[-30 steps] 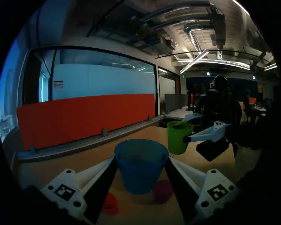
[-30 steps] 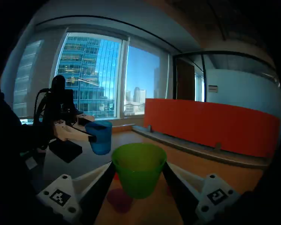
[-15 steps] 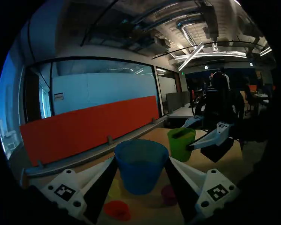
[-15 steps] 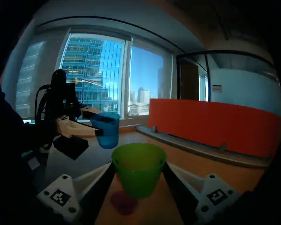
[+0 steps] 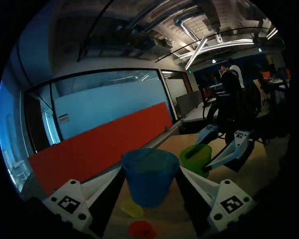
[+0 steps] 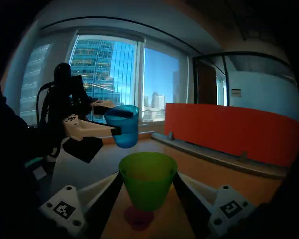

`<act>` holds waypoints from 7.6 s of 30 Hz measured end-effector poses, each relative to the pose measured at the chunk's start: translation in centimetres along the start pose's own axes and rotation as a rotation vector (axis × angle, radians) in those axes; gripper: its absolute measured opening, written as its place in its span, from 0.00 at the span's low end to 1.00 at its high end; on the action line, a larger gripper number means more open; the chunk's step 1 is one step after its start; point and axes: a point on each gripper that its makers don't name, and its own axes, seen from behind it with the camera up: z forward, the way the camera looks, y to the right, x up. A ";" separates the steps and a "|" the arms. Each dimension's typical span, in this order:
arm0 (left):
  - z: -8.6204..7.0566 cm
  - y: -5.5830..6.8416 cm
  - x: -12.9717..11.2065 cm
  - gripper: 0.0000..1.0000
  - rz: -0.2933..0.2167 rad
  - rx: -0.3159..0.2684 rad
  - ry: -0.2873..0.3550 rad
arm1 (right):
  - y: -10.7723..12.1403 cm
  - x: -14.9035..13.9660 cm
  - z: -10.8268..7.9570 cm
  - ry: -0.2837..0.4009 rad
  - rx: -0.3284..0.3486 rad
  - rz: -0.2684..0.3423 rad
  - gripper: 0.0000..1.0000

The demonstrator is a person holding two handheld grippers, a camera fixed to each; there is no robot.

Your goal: Pour water

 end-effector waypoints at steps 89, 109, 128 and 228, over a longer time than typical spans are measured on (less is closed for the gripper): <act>2.0 -1.3 4.8 0.85 0.658 0.125 -0.036 | -4.2 -0.5 3.9 -0.006 0.122 0.000 0.90; 2.4 -1.3 5.5 0.85 0.744 0.133 -0.028 | -3.7 -0.3 3.7 -0.003 0.117 0.002 0.89; 2.3 -1.2 5.7 0.85 0.812 0.146 -0.022 | -3.5 -0.2 3.6 0.000 0.115 0.000 0.89; 1.8 -0.4 8.5 0.85 1.243 0.237 0.024 | -3.1 1.1 3.5 0.035 0.107 -0.005 0.89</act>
